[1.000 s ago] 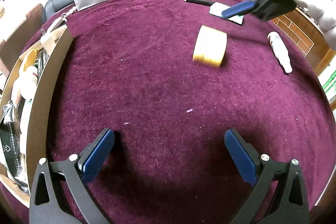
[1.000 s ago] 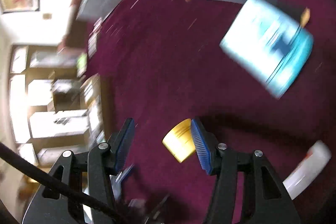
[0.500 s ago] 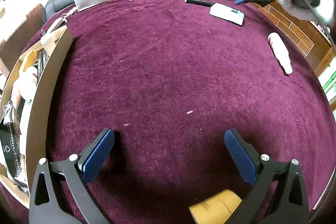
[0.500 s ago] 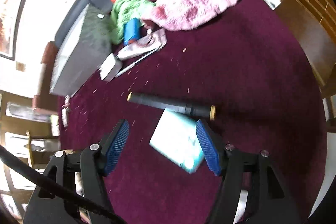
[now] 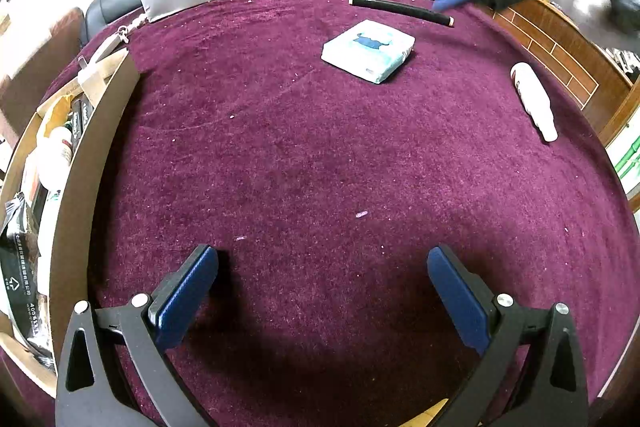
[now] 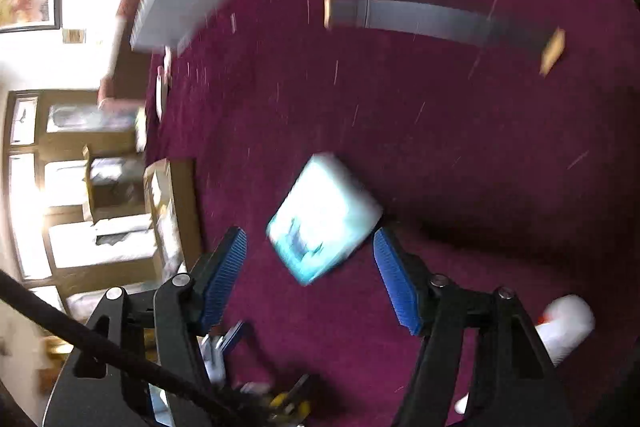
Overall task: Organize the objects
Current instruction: 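Move the open left tool toward the yellow sponge roll on the table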
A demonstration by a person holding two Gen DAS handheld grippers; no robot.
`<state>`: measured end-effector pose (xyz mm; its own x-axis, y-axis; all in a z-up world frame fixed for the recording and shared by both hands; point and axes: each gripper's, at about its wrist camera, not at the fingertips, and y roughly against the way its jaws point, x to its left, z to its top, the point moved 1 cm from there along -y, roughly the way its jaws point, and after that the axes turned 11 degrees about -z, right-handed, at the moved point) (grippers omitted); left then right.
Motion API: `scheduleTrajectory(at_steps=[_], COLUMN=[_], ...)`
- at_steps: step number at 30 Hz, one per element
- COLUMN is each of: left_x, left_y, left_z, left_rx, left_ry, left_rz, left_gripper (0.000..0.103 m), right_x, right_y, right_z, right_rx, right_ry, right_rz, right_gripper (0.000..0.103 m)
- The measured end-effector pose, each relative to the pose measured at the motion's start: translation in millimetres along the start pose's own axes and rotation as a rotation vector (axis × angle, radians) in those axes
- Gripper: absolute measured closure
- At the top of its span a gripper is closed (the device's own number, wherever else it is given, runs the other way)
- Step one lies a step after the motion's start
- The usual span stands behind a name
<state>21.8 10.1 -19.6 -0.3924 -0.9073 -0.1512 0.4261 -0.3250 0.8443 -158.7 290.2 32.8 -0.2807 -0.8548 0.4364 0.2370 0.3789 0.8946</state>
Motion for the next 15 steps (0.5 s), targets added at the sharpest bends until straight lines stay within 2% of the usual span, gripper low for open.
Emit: scheduleTrajectory(at_steps=[1, 2, 3, 4, 5, 8, 9, 10, 11, 14, 15], left_x=[0, 0, 0, 0, 0, 0, 0, 0, 0, 0, 0], left_y=[0, 0, 0, 0, 0, 0, 0, 0, 1, 0, 0], left_z=[0, 1, 1, 1, 1, 1, 1, 1, 1, 1, 1], left_rx=[-0.001, -0.002, -0.002, -0.002, -0.002, -0.002, -0.003, -0.002, -0.002, -0.005, -0.007], left_ry=[0.001, 0.002, 0.003, 0.003, 0.002, 0.002, 0.002, 0.002, 0.002, 0.002, 0.001], left_rz=[0.001, 0.002, 0.002, 0.003, 0.002, 0.002, 0.002, 0.002, 0.002, 0.0, 0.0], left_gripper=[0.001, 0.001, 0.001, 0.001, 0.001, 0.001, 0.001, 0.001, 0.001, 0.001, 0.001], right_x=[-3, -4, -4, -5, -9, -25, -26, -22, -17, 2, 7], right_y=[15, 21, 23, 21, 13, -13, -23, -22, -26, -55, -57], right_z=[15, 23, 35, 44, 54, 72, 74, 73, 72, 46, 37], right_rx=[-0.105, -0.151, -0.208, -0.232, -0.23, -0.17, -0.138, -0.174, -0.152, 0.113, 0.159], right_ry=[-0.02, -0.027, -0.029, -0.035, -0.065, -0.178, -0.198, -0.193, -0.173, -0.065, -0.037], right_rz=[-0.084, -0.132, -0.216, -0.264, -0.277, -0.218, -0.188, -0.182, -0.166, 0.022, 0.049], right_gripper=[0.036, 0.036, 0.036, 0.036, 0.036, 0.036, 0.031, 0.028, 0.028, 0.028, 0.03])
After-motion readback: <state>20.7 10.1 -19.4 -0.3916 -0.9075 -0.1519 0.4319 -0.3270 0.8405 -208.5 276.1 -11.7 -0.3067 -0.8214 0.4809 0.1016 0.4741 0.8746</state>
